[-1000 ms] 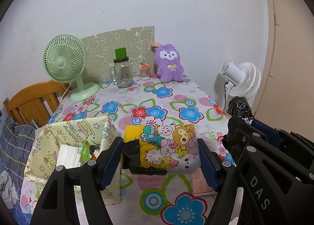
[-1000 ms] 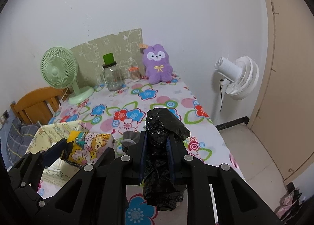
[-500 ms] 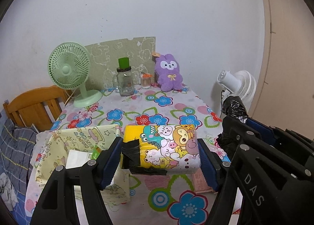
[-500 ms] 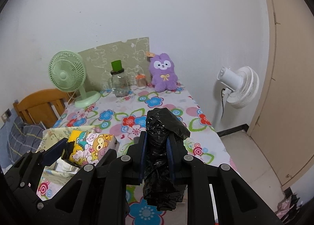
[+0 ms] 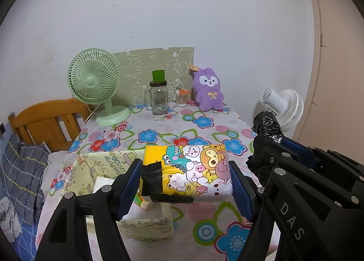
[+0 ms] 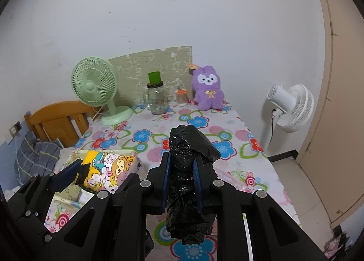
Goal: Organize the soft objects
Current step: 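Carry the yellow pouch toward the box with the left tool while the right tool lifts the black bag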
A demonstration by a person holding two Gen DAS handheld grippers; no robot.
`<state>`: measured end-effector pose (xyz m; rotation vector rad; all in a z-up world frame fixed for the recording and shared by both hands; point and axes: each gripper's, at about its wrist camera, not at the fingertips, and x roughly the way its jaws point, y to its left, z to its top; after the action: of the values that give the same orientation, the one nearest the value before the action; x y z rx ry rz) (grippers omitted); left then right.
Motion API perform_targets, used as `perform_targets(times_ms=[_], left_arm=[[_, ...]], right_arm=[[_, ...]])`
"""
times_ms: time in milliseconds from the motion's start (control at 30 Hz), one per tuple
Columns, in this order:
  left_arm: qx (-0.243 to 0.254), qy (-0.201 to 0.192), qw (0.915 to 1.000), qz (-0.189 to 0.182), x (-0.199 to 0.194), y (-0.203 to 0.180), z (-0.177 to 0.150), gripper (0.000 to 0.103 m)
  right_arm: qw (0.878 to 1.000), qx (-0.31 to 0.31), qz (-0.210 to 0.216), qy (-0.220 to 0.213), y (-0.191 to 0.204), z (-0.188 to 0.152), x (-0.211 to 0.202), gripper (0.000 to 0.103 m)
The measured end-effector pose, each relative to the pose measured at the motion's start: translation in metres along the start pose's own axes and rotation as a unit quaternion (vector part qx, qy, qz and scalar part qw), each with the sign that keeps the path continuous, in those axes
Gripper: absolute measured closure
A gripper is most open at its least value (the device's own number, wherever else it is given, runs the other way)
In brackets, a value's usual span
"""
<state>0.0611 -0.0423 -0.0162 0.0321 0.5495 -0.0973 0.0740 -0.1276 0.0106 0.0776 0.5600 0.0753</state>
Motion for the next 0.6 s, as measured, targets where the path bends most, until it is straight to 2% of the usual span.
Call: perform_targets(times_ms=[267,600], left_arm=[[-0.011,-0.002,0.9999,0.012,0.004,0.022,0.005,0.028],[-0.034,0.014,0.9988,0.034,0.019,0.056,0.004,0.028]], right_arm=[[1.0,-0.011,0.017,-0.001,0.023,0.007,0.01,0.081],[0.999,-0.023,0.043,0.011,0.052,0.011,0.036,0.081]])
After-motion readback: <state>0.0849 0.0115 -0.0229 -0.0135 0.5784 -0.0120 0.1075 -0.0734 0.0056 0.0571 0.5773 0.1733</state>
